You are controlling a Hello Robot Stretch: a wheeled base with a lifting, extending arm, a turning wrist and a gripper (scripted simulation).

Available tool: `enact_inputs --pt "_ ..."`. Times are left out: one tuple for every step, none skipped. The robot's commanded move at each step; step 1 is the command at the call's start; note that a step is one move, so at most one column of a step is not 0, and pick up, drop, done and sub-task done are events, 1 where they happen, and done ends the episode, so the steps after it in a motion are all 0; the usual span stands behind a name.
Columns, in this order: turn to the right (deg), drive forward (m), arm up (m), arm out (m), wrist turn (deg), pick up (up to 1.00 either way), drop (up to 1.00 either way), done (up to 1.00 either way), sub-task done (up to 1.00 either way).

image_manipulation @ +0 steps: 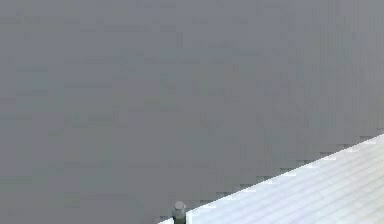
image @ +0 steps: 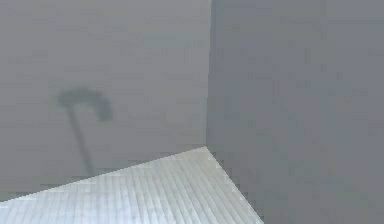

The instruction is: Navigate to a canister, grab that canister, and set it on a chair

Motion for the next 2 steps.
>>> enact_inputs --pt "0.0 0.00 0.00 0.48 0.0 0.00 0.00 0.00 0.00" --pt "0.0 0.00 0.00 0.00 45.0 0.00 0.00 0.00 0.00"
